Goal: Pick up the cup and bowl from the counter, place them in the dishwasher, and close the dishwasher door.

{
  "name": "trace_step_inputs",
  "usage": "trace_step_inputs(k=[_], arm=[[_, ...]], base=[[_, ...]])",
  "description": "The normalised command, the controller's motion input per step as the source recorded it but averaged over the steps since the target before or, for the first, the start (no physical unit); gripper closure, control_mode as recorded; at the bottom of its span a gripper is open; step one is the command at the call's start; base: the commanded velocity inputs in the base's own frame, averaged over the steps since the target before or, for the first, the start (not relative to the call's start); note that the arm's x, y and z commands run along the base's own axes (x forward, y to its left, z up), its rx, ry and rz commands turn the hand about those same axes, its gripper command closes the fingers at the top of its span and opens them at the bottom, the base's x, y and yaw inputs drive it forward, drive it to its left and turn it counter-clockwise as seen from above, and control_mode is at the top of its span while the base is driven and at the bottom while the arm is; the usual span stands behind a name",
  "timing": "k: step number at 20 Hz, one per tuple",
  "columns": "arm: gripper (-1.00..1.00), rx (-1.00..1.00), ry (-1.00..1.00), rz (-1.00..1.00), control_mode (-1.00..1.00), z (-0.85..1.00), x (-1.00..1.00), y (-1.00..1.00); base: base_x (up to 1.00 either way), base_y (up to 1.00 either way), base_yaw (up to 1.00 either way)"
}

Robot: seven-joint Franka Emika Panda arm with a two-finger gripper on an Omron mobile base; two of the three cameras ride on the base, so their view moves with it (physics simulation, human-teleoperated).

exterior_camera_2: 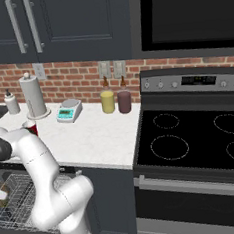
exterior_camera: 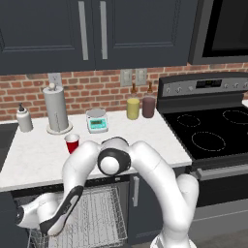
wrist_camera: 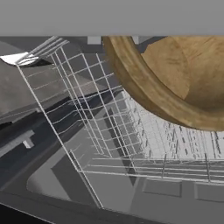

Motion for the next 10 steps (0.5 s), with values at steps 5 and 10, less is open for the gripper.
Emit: trace_step_inputs(k=[5, 10], arm=[[1.0, 0.06, 0.03, 0.01, -1.0, -0.53, 0.01, 0.0], [1.0, 0.01, 0.05, 0.0, -1.0, -0.38, 0.17, 0.0]], base=[[0.0, 0.0, 0.0], [0.0, 0.0, 0.0]])
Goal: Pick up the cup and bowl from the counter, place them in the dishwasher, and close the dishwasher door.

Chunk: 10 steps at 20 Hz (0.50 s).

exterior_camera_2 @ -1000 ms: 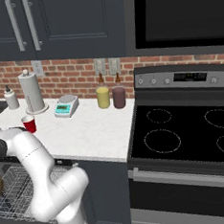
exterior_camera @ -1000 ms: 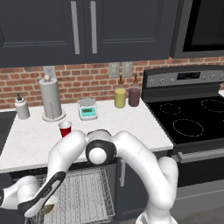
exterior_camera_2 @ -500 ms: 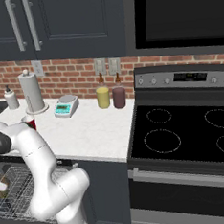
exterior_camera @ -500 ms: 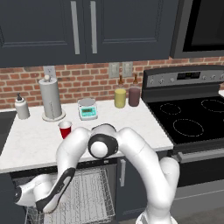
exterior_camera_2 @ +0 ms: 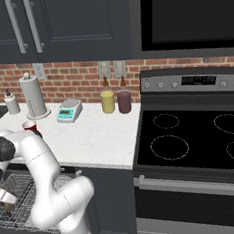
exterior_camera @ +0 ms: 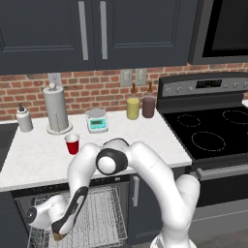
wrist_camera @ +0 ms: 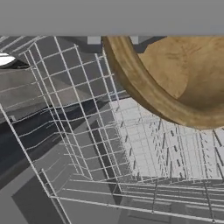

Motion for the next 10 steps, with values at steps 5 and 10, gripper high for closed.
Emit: trace_step_inputs(k=[5, 10], arm=[[1.0, 0.0, 0.03, 0.0, -1.0, -0.44, 0.32, 0.0], [1.0, 0.0, 0.0, 0.0, -1.0, -0.45, 0.24, 0.0]], base=[[0.0, 0.0, 0.0], [0.0, 0.0, 0.0]])
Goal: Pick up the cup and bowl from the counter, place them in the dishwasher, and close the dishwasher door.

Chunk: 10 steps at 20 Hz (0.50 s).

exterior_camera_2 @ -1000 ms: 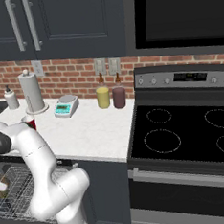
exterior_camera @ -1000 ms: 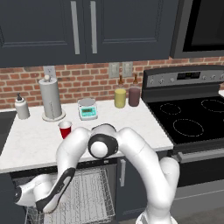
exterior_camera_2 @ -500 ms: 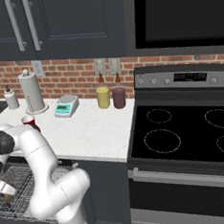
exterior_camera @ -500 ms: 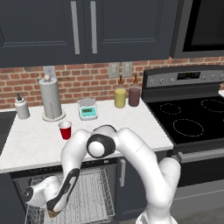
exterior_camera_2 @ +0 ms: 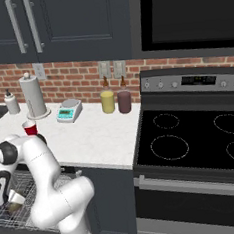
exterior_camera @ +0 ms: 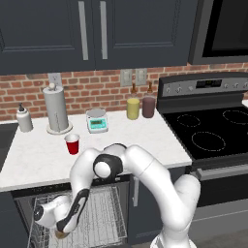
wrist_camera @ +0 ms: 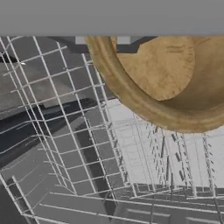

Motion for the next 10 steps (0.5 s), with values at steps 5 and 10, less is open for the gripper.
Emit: trace_step_inputs(k=[5, 10], arm=[[1.0, 0.0, -0.01, 0.0, -1.0, -0.49, 0.11, 0.0], [1.0, 0.0, -0.01, 0.0, -1.0, -0.29, 0.06, 0.0]], base=[[0.0, 0.0, 0.0], [0.0, 0.0, 0.0]])
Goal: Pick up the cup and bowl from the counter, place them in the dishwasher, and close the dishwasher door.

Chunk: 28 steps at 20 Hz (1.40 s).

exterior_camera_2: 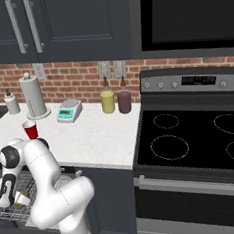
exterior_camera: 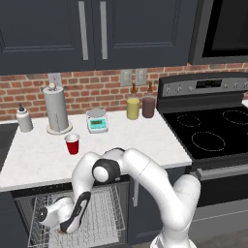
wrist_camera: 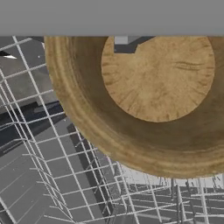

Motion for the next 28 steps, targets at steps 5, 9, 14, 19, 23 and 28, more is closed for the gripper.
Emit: trace_step_inputs(k=[5, 9, 14, 19, 23, 28], arm=[[-1.0, -0.03, 0.06, 0.0, -1.0, 0.01, 0.0, 0.06], [-1.0, -0.05, 0.05, 0.0, -1.0, 0.1, 0.0, 0.01], [-1.0, 0.0, 0.0, 0.0, -1.0, 0.37, -0.06, 0.0], [-1.0, 0.0, 0.0, 0.0, -1.0, 0.53, -0.06, 0.0], [-1.0, 0.0, 0.0, 0.01, -1.0, 0.72, -0.19, 0.0], [-1.0, 0.07, -0.05, 0.03, -1.0, 0.8, -0.61, -0.01]], base=[[0.0, 0.0, 0.0], [0.0, 0.0, 0.0], [0.0, 0.0, 0.0], [0.0, 0.0, 0.0], [0.0, 0.0, 0.0], [0.0, 0.0, 0.0]])
